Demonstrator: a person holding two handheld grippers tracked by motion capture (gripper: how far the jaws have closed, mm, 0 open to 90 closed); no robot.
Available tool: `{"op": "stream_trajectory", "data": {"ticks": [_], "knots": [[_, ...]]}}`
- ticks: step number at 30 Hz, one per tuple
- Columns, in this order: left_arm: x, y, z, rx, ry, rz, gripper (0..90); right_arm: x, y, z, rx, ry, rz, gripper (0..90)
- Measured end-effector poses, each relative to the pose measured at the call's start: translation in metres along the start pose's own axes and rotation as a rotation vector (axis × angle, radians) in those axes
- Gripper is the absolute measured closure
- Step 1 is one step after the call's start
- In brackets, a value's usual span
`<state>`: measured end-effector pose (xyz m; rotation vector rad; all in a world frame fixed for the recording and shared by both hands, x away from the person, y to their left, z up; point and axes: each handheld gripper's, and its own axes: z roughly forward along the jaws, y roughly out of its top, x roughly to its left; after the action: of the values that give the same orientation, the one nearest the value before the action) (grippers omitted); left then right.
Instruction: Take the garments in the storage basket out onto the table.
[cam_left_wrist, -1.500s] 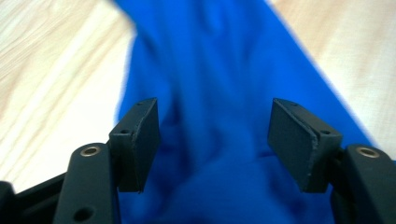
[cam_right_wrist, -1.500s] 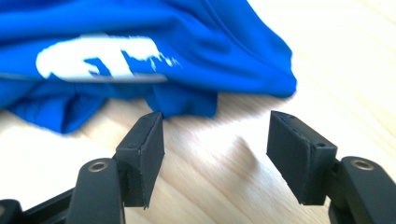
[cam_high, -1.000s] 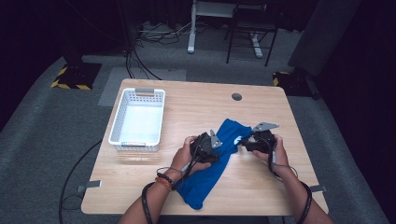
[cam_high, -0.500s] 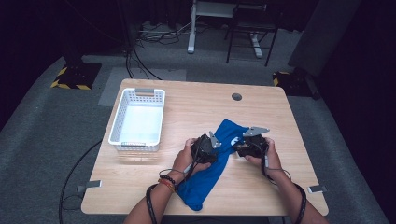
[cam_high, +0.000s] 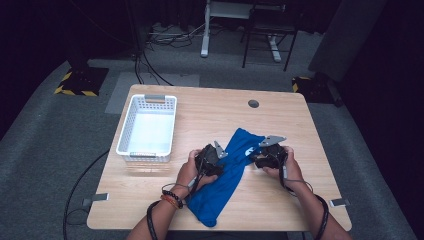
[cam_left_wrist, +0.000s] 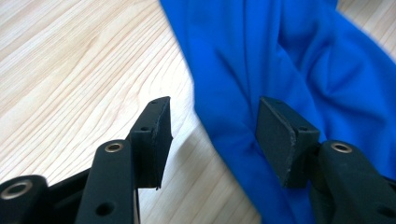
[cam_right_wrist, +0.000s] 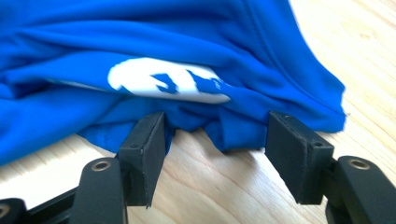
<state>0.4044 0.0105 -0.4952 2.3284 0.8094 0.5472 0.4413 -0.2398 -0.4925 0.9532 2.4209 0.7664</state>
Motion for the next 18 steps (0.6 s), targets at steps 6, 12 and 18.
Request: {"op": "stream_trajectory", "data": {"ticks": [6, 12, 18], "knots": [[-0.002, -0.008, -0.008, 0.027, 0.021, 0.025, 50.1, -0.013, -0.010, -0.007, 0.023, -0.049, 0.009, 41.1], [-0.006, -0.014, -0.014, 0.023, -0.011, 0.019, 50.1, -0.018, -0.020, -0.011, -0.030, 0.013, 0.081, 39.1], [-0.012, -0.016, -0.016, 0.012, -0.023, 0.012, 50.0, 0.002, -0.003, -0.009, -0.107, 0.096, 0.091, 37.0]]}}
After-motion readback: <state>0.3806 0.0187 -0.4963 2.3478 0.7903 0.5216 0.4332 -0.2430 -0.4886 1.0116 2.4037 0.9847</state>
